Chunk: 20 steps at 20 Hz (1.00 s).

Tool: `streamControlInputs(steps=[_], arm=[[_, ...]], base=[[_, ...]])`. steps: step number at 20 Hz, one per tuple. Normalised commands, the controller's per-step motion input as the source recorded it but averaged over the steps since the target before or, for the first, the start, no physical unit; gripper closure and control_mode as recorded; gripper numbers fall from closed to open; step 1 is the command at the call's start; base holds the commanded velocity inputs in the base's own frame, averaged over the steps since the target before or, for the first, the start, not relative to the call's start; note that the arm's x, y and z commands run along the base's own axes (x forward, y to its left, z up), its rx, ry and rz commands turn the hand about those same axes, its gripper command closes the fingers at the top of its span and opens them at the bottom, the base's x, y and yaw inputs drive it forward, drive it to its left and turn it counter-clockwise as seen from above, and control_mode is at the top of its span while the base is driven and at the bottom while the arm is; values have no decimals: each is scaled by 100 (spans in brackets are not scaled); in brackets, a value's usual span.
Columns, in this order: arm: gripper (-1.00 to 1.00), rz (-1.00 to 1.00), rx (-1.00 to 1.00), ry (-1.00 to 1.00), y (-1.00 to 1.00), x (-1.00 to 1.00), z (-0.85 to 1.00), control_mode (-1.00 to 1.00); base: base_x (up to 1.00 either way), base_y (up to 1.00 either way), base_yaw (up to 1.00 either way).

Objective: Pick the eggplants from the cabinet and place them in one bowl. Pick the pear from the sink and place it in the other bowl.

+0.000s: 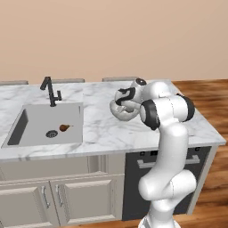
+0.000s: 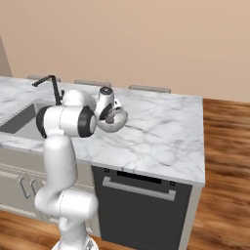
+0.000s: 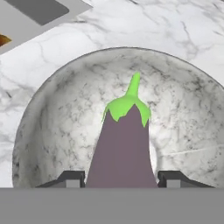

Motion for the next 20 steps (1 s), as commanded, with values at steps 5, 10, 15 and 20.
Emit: streamControlInputs(steps=[5, 10, 15, 20], arm=[[-100, 9, -5, 0, -1, 32, -18, -100], [-100, 9, -6, -4, 0, 10, 1, -100], [-100, 7, -7, -5, 0, 1, 2, -100], [-100, 6, -8, -6, 0, 2, 10, -100]], base=[[0, 0, 0], [0, 0, 0], [0, 0, 0], [0, 0, 0]])
